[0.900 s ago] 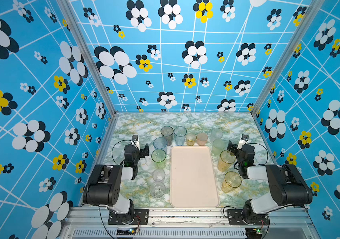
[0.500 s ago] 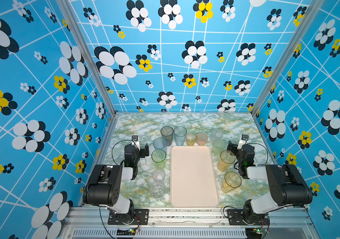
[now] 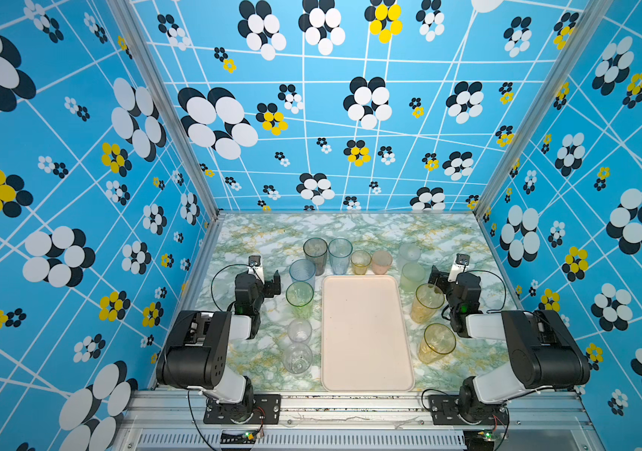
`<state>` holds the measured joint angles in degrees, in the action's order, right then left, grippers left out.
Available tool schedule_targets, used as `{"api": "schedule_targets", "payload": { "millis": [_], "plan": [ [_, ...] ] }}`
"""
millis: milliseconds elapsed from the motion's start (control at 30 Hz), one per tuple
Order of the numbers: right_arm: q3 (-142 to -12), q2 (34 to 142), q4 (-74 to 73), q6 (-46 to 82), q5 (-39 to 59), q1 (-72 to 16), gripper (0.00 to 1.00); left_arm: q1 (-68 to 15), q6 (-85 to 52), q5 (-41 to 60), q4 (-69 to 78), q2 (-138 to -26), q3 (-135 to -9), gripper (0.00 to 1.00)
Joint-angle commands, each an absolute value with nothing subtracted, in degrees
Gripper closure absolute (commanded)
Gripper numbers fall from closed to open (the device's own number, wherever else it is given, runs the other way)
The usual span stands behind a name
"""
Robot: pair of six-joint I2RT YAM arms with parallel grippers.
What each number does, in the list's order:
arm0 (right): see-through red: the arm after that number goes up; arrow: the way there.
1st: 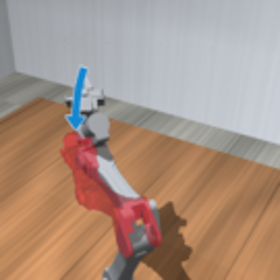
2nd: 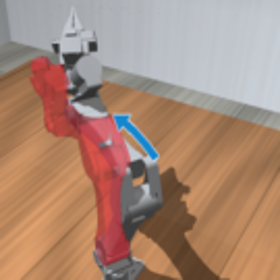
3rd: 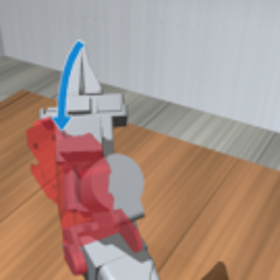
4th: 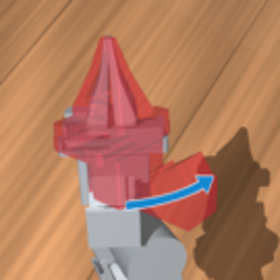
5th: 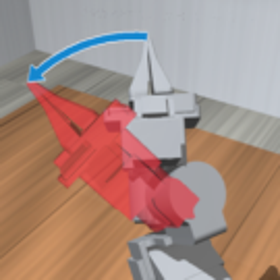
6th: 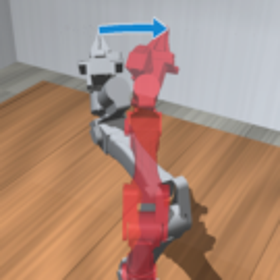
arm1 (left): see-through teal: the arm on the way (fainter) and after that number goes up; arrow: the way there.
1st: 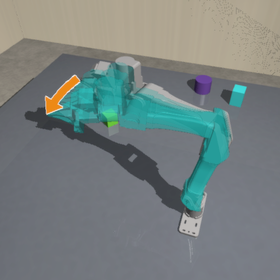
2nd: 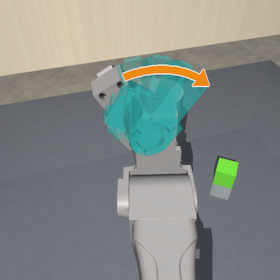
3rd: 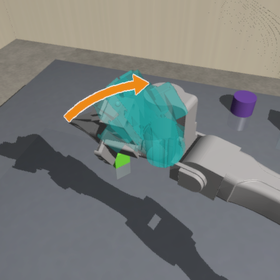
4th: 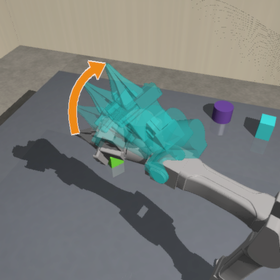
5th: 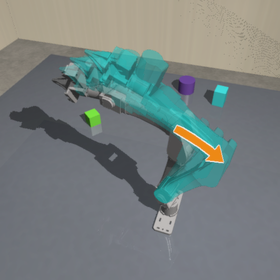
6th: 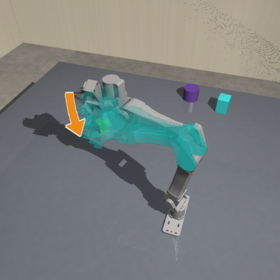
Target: Place the glasses into the tray
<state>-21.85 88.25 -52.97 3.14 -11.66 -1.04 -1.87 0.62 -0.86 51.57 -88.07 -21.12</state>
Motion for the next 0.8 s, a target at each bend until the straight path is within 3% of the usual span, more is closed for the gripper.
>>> {"api": "schedule_targets", "payload": {
  "millis": [0,233,367,600,767],
  "plan": [
    [-21.53,88.85,-53.27,2.46,-11.51,-0.97,0.01,-1.42,0.35,-0.11,51.35,-88.55,-22.34,0.11],
    [-21.44,88.9,-53.57,2.64,-11.52,-0.96,0.13,-1.46,0.4,-0.19,48.7,-87.18,-23.29,0.29],
    [-22.23,86.9,-50.91,4.31,-14.84,-0.87,0.13,-1.61,-0.79,-4.53,43.69,-80.25,-23.03,0.35],
    [-28.84,74.62,-30.44,4.22,-16.49,-0.86,0.13,-12.19,-3.61,-16.47,17.89,-59.07,-27.63,0.37],
    [-38.94,64.44,-4.94,6.26,-17.76,-0.88,0.14,-17.06,-4.96,-19.88,6.67,-51.82,-31.79,0.37]
  ]
}}
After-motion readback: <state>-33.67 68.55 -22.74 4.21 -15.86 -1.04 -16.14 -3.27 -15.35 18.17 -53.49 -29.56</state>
